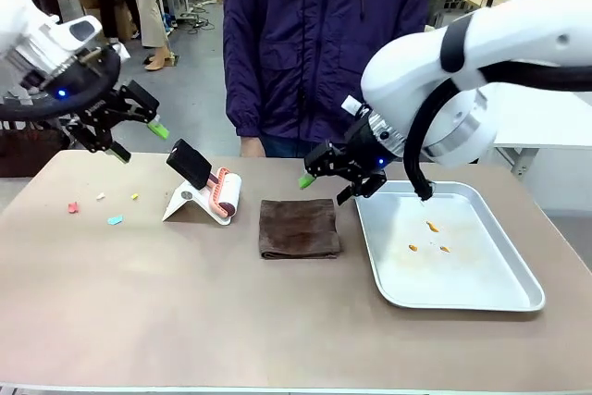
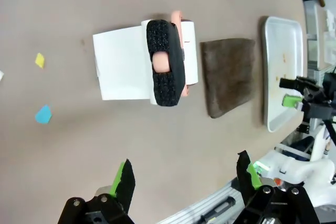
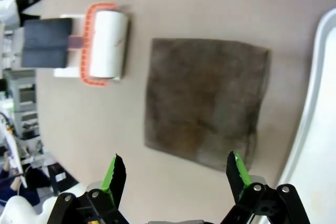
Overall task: Clean the surface of the table.
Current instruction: Hold the Lint Roller with your left hand and the towel with your right hand.
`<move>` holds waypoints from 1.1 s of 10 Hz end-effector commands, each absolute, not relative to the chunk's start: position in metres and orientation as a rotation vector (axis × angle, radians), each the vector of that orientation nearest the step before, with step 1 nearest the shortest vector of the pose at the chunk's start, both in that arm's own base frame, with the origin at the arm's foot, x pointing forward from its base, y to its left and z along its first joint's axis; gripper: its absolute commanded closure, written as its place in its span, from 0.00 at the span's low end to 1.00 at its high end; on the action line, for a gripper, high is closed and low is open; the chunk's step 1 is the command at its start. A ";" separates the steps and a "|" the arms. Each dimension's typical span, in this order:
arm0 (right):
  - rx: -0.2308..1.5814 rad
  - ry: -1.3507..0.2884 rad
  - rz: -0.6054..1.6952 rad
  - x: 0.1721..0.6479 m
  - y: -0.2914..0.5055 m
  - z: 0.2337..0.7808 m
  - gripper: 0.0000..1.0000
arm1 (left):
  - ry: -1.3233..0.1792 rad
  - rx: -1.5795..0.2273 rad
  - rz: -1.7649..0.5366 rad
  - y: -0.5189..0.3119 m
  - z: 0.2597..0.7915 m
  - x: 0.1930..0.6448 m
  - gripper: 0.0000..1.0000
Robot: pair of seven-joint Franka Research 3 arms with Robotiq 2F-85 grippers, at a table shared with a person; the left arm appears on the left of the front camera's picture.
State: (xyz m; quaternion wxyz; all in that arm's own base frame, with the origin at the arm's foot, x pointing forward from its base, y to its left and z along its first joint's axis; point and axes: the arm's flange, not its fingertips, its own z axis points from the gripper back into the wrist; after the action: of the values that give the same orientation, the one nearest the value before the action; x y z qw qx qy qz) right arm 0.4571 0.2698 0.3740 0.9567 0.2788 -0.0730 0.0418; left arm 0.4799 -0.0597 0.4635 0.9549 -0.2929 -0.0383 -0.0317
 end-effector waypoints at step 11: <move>0.434 -0.093 0.053 0.479 0.275 0.322 0.00 | -0.040 -0.554 -0.028 -0.068 0.432 0.506 0.00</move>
State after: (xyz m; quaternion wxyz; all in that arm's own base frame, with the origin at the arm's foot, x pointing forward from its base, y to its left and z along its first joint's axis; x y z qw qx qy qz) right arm 0.4783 0.2773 0.3212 0.9762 0.2108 -0.0431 0.0285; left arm 0.5107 -0.0675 0.4310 0.9616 -0.2736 -0.0188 -0.0108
